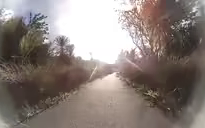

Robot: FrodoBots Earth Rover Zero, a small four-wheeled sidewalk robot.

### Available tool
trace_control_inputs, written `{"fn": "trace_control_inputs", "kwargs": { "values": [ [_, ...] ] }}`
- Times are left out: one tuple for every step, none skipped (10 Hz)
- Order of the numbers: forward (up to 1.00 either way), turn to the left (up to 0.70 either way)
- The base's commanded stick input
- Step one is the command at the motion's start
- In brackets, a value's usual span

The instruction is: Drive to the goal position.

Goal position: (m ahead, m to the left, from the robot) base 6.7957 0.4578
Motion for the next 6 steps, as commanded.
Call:
{"fn": "trace_control_inputs", "kwargs": {
  "values": [
    [0.50, 0.03],
    [0.50, 0.03],
    [0.50, 0.03],
    [0.50, 0.03],
    [0.50, 0.03],
    [0.50, 0.03]
  ]
}}
